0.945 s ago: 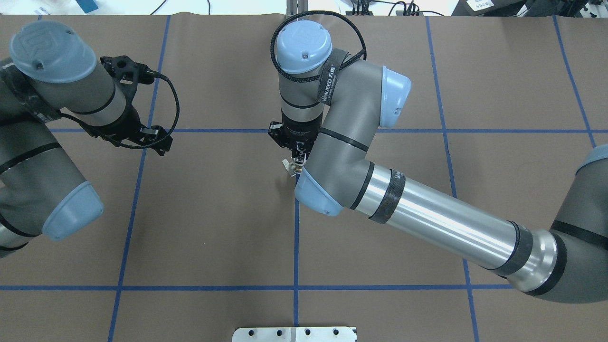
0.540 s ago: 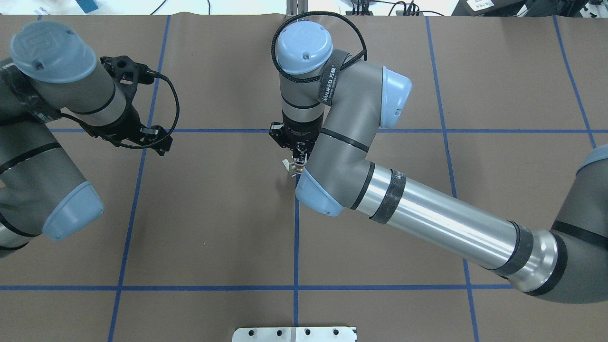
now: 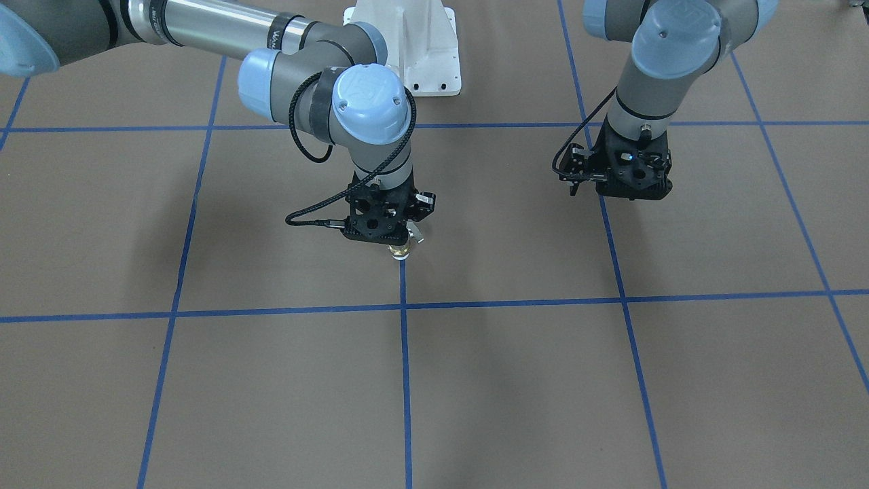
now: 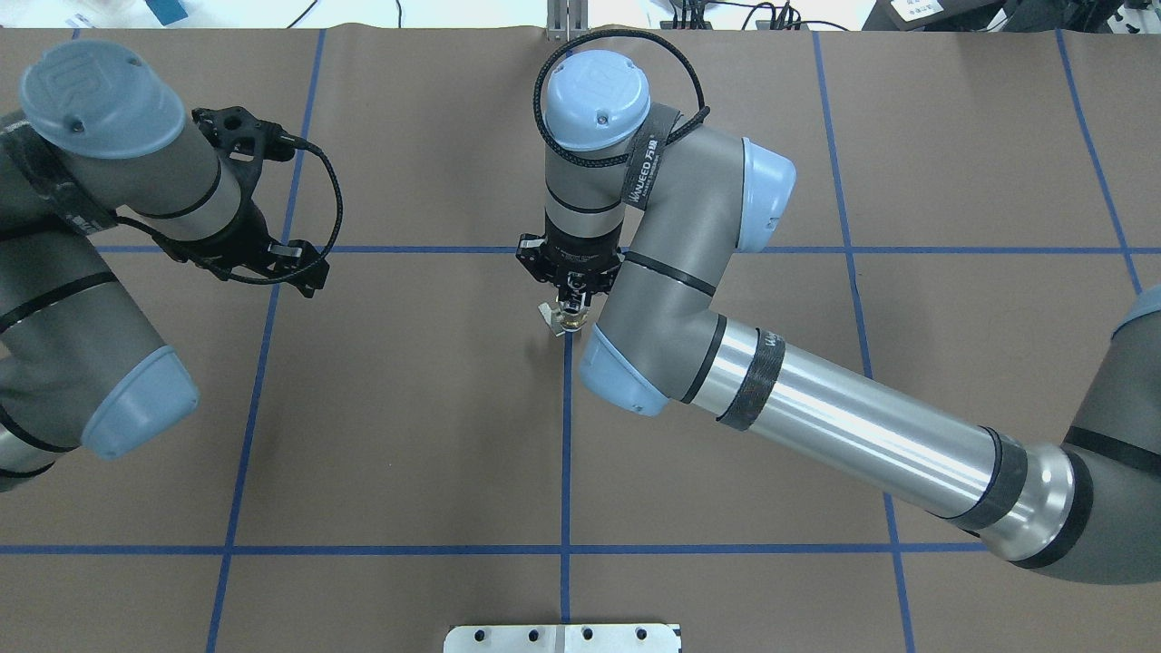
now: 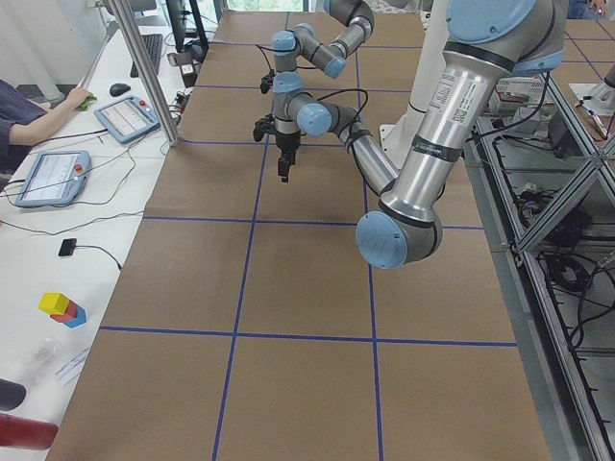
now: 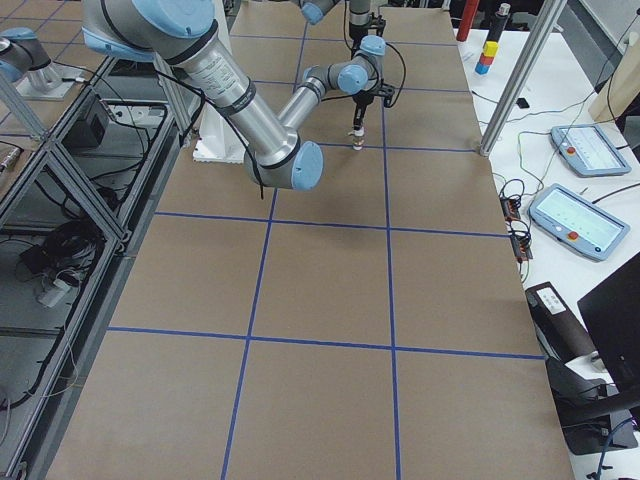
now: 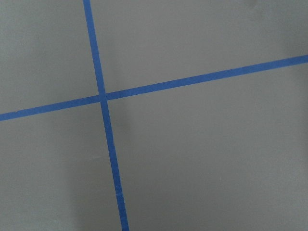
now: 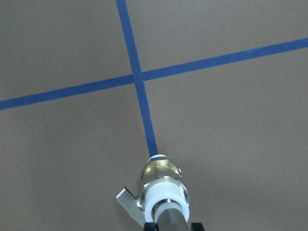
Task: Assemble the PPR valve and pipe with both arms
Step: 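Open the right gripper and release the joined fitting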
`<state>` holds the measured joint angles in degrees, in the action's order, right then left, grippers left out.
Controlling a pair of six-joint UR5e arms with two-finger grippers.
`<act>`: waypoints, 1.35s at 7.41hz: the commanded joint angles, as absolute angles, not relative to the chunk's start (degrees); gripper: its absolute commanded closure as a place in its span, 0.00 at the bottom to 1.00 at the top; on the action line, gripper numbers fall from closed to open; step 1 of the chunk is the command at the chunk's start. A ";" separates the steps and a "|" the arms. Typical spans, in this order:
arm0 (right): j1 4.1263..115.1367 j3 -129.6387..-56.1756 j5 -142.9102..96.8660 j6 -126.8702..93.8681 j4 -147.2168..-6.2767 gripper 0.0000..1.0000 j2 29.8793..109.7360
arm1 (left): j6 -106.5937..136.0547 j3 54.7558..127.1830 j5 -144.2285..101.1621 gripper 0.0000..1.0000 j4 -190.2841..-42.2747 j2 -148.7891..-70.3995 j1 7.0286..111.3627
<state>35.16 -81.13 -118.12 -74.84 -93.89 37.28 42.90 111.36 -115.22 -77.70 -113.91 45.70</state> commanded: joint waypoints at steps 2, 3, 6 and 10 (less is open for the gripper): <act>35.16 -81.30 -118.21 -74.97 -93.78 0.70 37.27 | 42.89 111.36 -115.22 0.00 -77.70 -113.91 45.70; 35.16 -81.30 -118.13 -74.97 -93.78 0.61 37.27 | 42.89 111.27 -115.22 0.00 -77.70 -113.91 45.70; 35.16 -81.39 -118.12 -75.23 -93.78 0.20 37.27 | 42.89 111.18 -115.22 0.00 -77.78 -113.91 45.70; 36.64 -85.93 -118.47 -75.41 -95.70 0.01 37.09 | 42.80 111.27 -115.31 0.00 -77.78 -113.91 46.05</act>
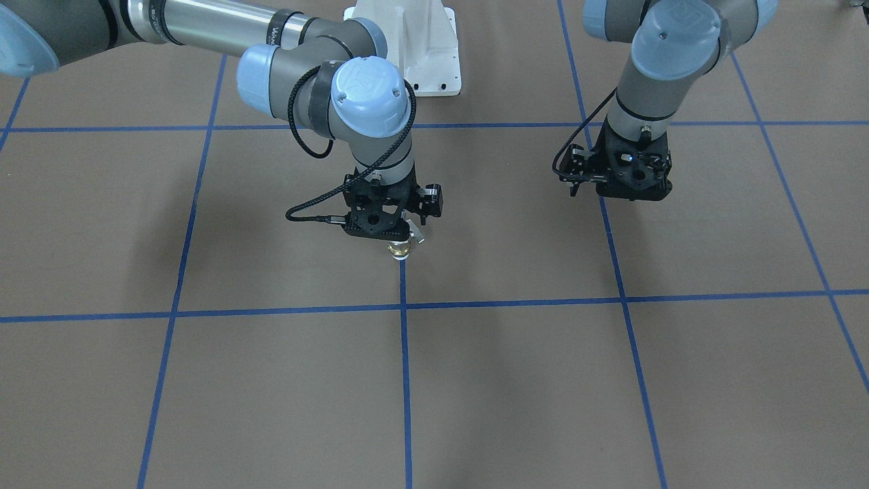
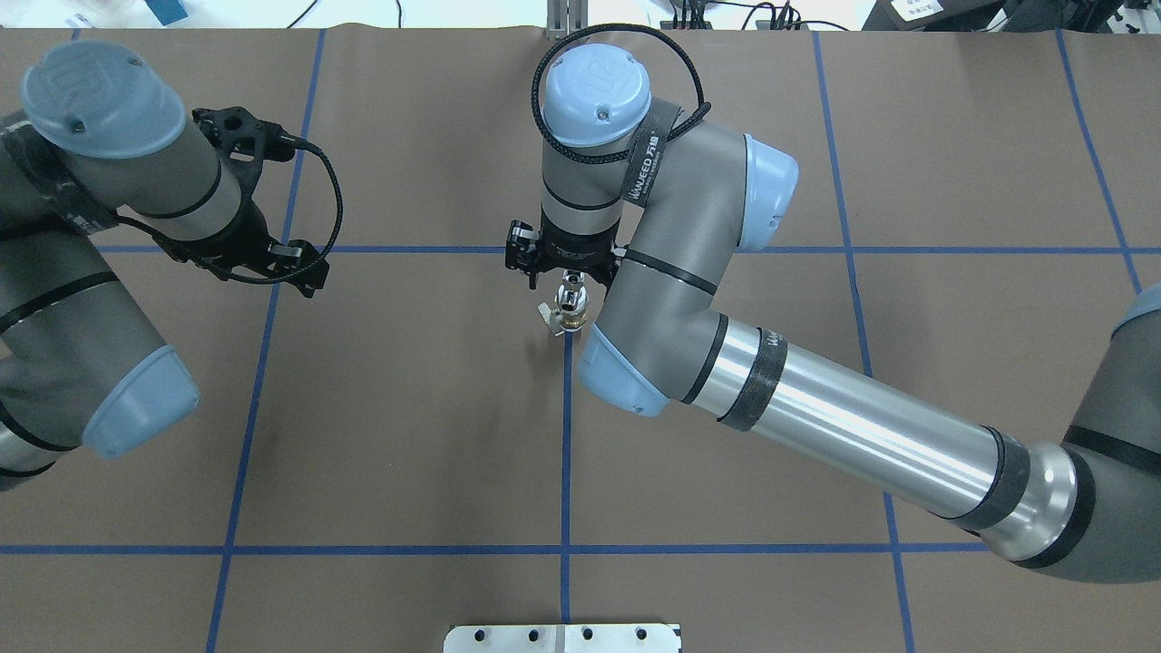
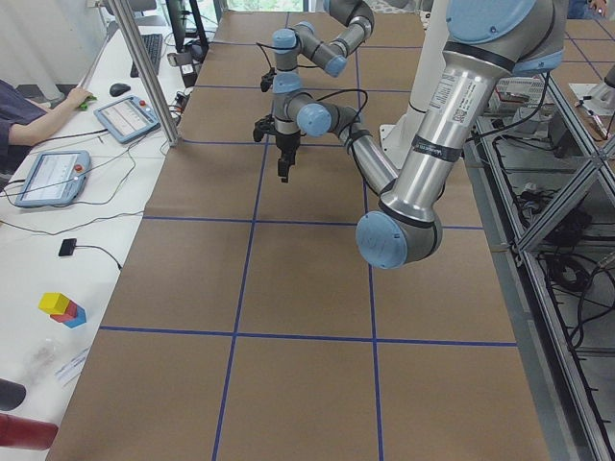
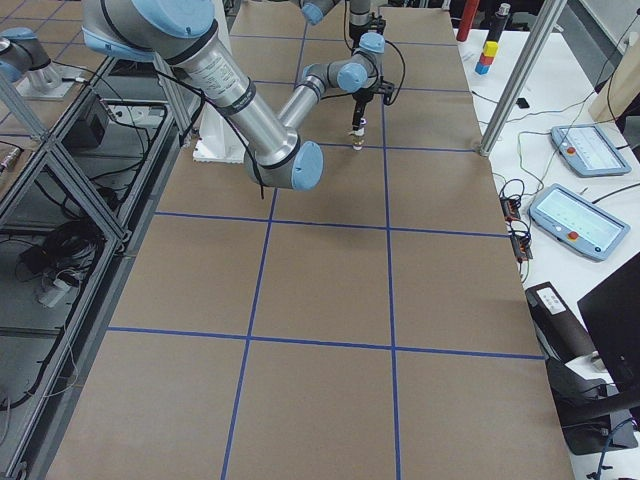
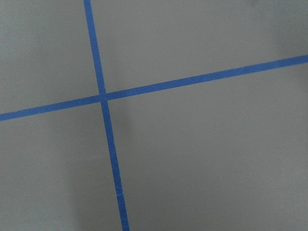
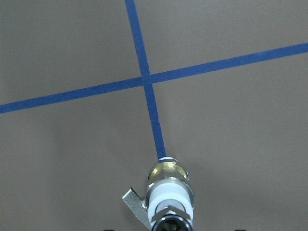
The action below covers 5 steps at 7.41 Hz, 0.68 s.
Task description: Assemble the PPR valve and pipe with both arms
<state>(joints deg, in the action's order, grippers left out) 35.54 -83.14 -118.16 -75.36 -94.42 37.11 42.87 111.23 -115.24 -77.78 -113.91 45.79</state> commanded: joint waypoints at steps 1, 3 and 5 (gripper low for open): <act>39.52 -91.96 -120.65 -74.98 -101.28 0.01 37.87 | 41.06 111.79 -117.14 0.00 -77.70 -113.91 48.58; 48.37 -109.78 -122.60 -66.69 -114.72 0.01 46.53 | 25.75 112.49 -125.39 0.00 -77.52 -107.80 60.58; 58.31 -118.27 -123.49 -39.60 -128.27 0.01 57.69 | 4.65 111.10 -125.60 0.00 -77.52 -100.06 73.33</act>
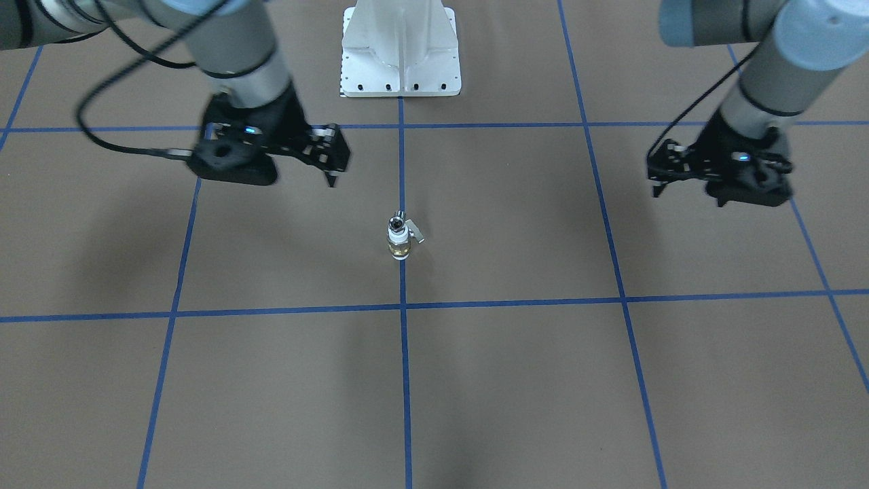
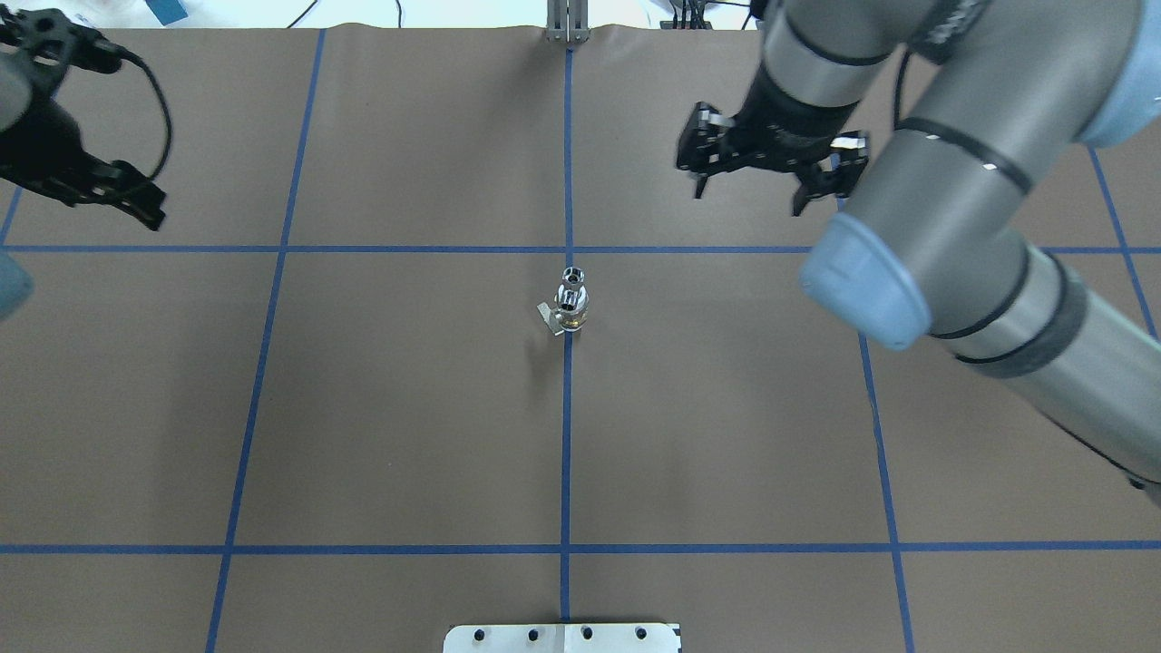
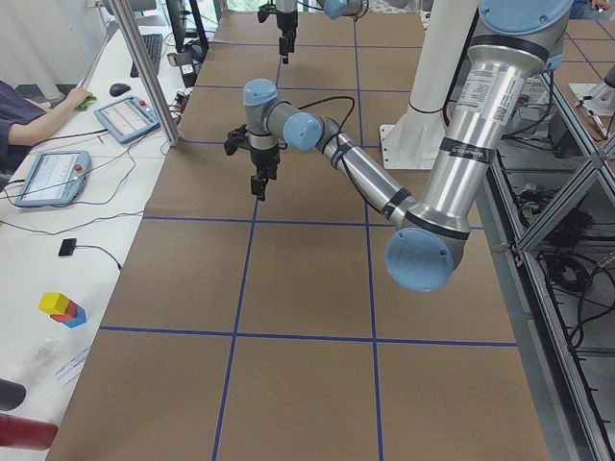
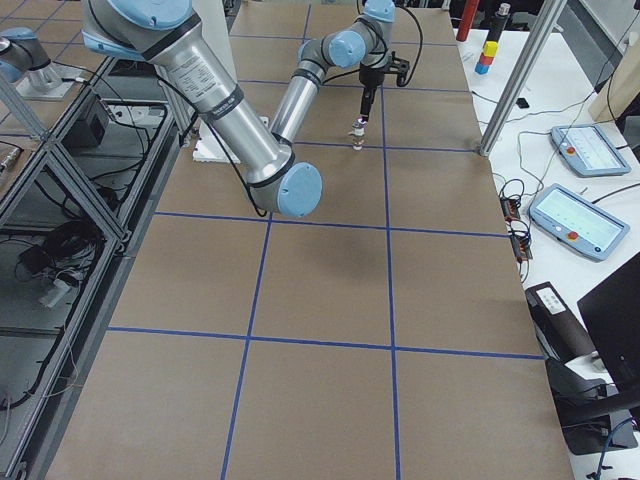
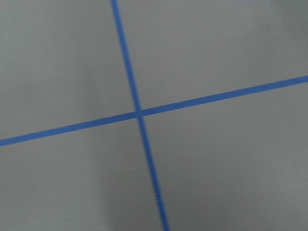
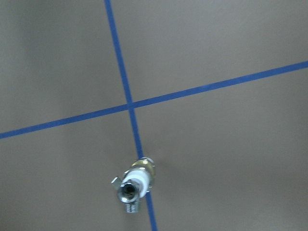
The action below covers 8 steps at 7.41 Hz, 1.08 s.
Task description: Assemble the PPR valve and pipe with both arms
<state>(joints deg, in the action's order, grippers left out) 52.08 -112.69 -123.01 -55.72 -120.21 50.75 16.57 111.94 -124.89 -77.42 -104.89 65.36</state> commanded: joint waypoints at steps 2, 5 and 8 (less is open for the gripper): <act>72.51 -113.69 -123.31 -5.46 -127.80 0.01 71.22 | -3.19 105.67 -125.77 0.00 -79.36 -97.83 82.57; 85.76 -99.34 -130.76 11.34 -111.39 0.01 82.38 | -18.50 102.39 -130.43 0.00 -79.54 -93.96 88.84; 86.57 -95.99 -130.08 8.96 -95.36 0.01 88.67 | -18.90 101.52 -130.43 0.00 -79.89 -93.16 88.51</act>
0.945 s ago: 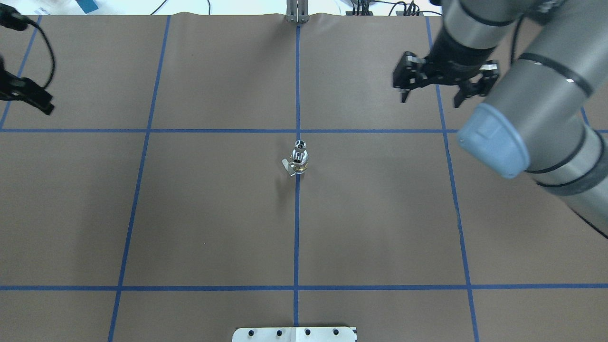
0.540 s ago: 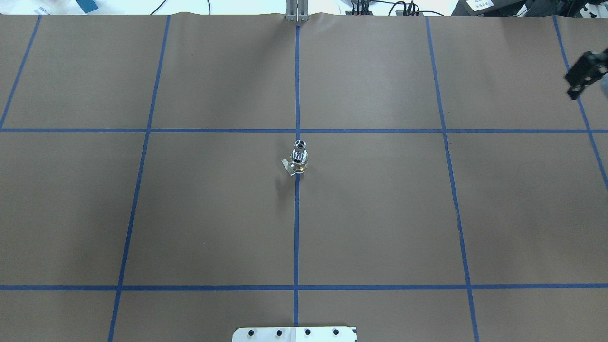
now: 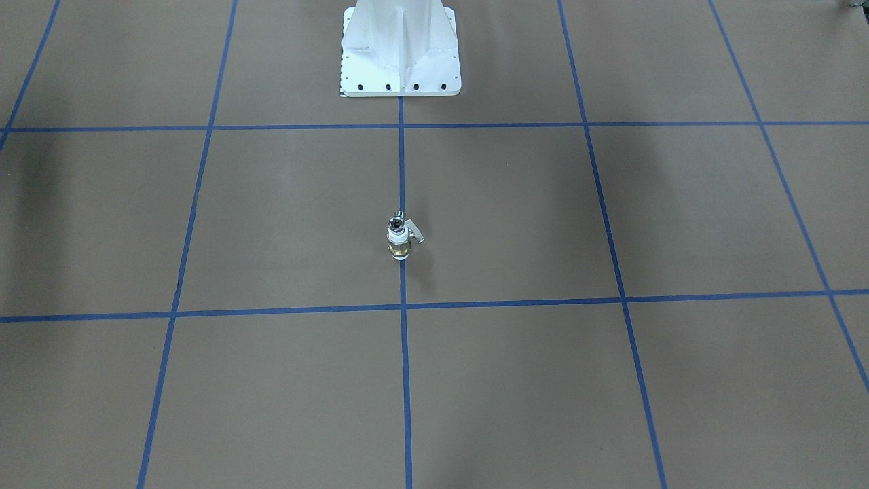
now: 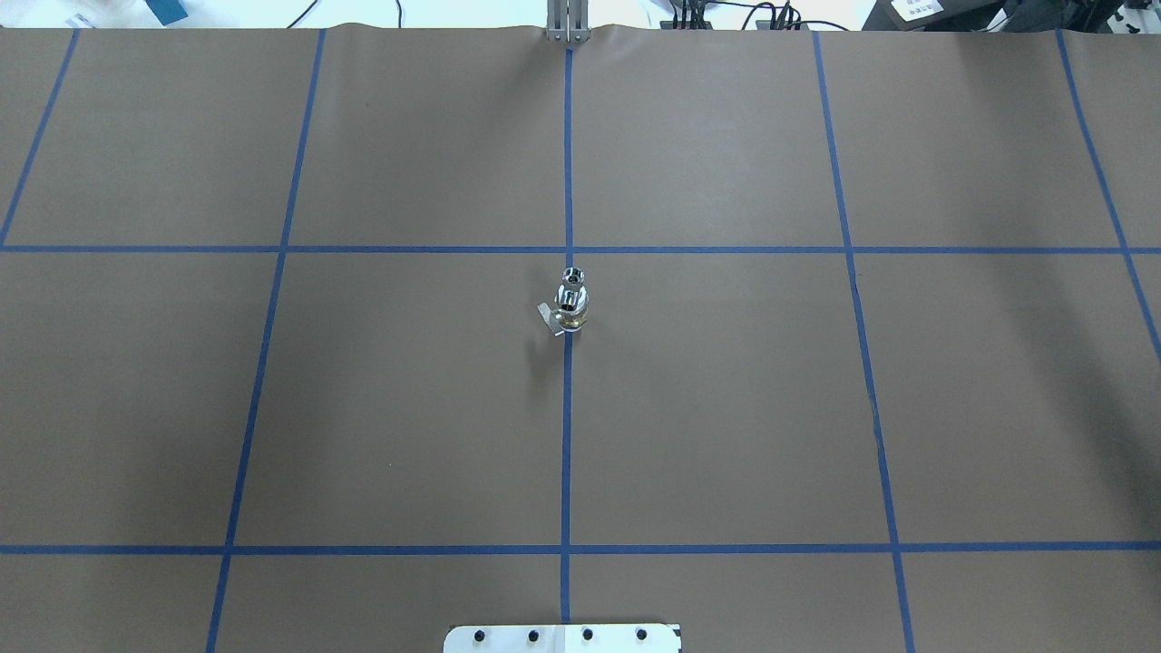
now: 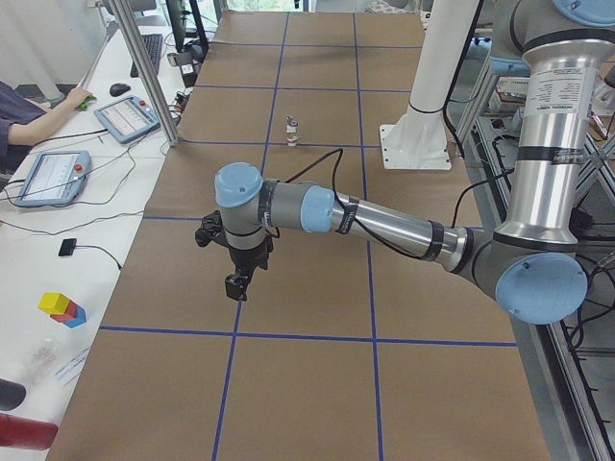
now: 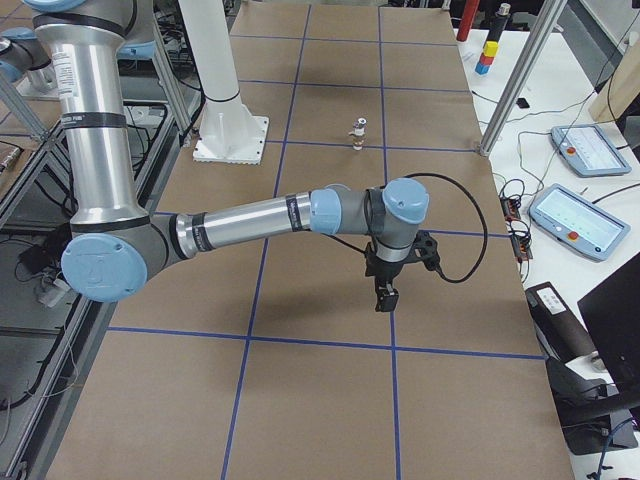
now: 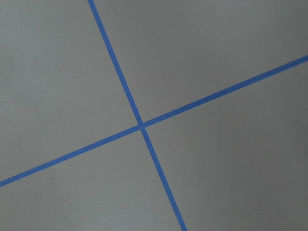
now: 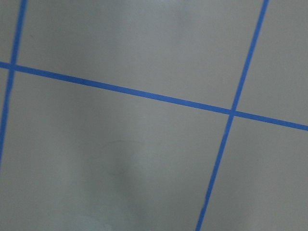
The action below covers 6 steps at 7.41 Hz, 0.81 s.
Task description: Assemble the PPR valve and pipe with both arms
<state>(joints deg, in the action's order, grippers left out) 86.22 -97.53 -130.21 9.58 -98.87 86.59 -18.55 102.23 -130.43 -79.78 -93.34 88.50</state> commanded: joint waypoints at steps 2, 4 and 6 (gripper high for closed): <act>88.06 -94.13 -130.08 8.01 -95.45 0.01 89.65 | -18.81 101.25 -130.34 0.00 -79.89 -93.08 88.59; 89.30 -93.96 -132.95 4.07 -95.45 0.01 89.65 | -14.00 99.58 -130.52 0.00 -79.89 -93.60 88.77; 89.30 -93.96 -133.94 2.64 -95.01 0.01 89.12 | -12.14 98.45 -130.60 0.00 -85.13 -91.51 88.77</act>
